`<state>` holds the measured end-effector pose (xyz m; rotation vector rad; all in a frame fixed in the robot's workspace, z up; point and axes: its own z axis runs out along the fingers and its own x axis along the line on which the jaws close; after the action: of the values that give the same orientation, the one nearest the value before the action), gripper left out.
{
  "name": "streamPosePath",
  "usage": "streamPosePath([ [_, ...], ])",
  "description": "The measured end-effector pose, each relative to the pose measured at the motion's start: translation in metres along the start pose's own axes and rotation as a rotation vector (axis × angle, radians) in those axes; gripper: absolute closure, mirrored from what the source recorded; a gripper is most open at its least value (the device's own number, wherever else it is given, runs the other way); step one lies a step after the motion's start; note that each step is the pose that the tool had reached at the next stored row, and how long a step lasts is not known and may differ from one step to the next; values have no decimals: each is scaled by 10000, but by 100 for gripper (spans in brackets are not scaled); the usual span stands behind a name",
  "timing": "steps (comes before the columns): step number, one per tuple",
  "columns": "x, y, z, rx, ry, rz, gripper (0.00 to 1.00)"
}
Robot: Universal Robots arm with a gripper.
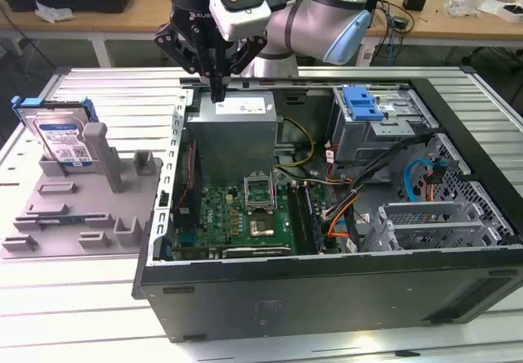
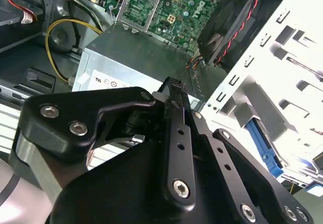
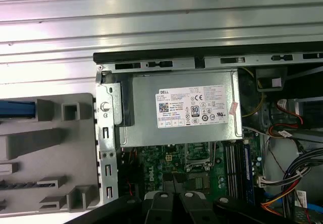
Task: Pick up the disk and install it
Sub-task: 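Reach for the disk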
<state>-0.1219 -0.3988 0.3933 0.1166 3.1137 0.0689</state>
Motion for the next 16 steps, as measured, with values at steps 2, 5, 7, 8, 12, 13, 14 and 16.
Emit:
streamPosePath([
  [2,0,0,0,0,0,0,89],
  [5,0,0,0,0,0,0,89],
  [7,36,9,0,1,0,3,89],
  [8,94,28,-1,1,-1,8,89],
  [12,230,71,-2,1,-1,19,89],
  [13,278,86,-3,1,-1,22,89],
  [14,334,105,-3,1,-2,29,89],
  [16,389,125,-3,1,-2,32,89],
])
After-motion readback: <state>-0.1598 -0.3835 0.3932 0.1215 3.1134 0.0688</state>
